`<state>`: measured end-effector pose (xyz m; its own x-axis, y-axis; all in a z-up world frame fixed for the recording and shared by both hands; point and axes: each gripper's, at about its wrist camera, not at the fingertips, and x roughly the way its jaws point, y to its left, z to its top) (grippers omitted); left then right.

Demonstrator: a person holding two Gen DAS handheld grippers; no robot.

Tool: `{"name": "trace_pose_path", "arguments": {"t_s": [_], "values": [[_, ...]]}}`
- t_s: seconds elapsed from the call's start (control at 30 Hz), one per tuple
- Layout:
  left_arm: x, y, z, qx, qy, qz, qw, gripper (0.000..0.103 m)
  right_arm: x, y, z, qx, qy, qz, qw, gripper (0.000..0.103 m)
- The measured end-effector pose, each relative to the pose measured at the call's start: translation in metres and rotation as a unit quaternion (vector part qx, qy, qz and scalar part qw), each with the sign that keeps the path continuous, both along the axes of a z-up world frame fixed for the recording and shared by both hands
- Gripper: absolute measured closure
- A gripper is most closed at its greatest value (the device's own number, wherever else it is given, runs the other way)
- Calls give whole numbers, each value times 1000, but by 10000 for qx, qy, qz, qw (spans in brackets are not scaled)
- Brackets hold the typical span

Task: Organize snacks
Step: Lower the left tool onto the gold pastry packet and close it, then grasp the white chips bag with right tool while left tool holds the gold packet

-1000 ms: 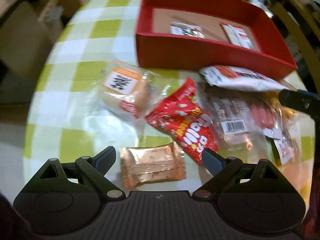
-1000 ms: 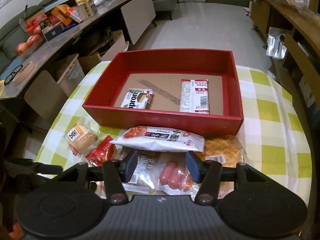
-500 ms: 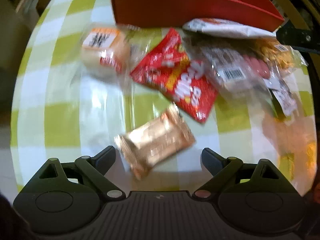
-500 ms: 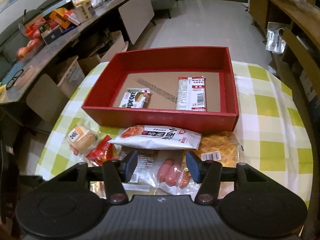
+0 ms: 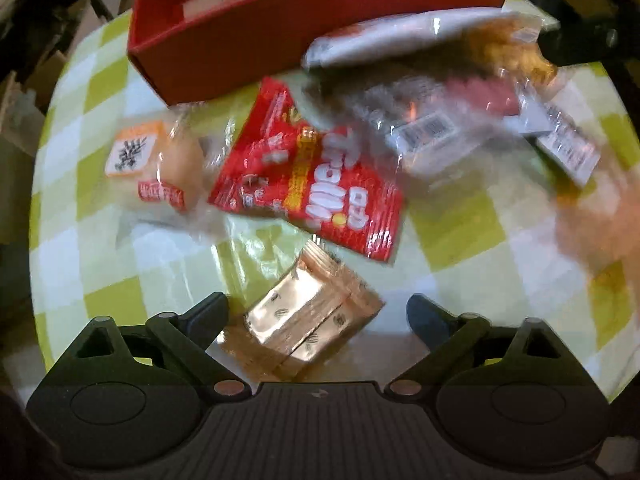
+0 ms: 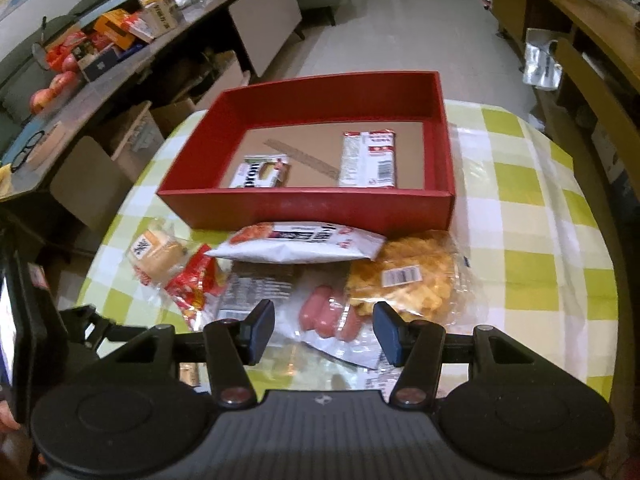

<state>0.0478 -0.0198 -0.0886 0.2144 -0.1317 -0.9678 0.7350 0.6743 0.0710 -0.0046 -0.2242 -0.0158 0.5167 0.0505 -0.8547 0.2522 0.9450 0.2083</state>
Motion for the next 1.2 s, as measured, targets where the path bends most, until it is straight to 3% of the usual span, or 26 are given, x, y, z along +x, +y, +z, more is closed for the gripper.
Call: {"name": "trace_pose_path", "arguments": {"t_s": [0.17, 0.3, 0.5, 0.6, 0.67, 0.8, 1.03, 1.13, 1.2], "values": [[-13, 27, 5, -170, 499, 165, 9985, 6, 0, 4, 5, 79, -106, 118, 9998, 43], [-35, 35, 13, -135, 312, 0, 9994, 6, -3, 5, 6, 71, -101, 133, 9998, 43], [-13, 40, 3, -141, 433, 1013, 9938, 7, -2, -1, 1, 48, -6, 66, 10000, 43], [-22, 35, 6, -76, 136, 944, 9954, 12, 2, 3, -1, 20, -2, 174, 9998, 43], [-27, 30, 10, -150, 169, 924, 9955, 22, 5, 7, -2, -5, 13, 261, 9997, 43], [-37, 30, 18, -211, 236, 955, 9949, 55, 11, 11, -3, -11, 4, 330, 9995, 43], [-13, 31, 22, -410, 412, 1211, 9909, 58, 23, -6, -8, -19, 85, -48, 10000, 43], [-2, 35, 27, -465, 266, 1248, 9907, 58, 30, -14, -7, 240, -31, -254, 9994, 43], [-1, 35, 31, -526, 272, 1248, 9904, 58, 40, -8, -1, 54, -212, -102, 9997, 43]]}}
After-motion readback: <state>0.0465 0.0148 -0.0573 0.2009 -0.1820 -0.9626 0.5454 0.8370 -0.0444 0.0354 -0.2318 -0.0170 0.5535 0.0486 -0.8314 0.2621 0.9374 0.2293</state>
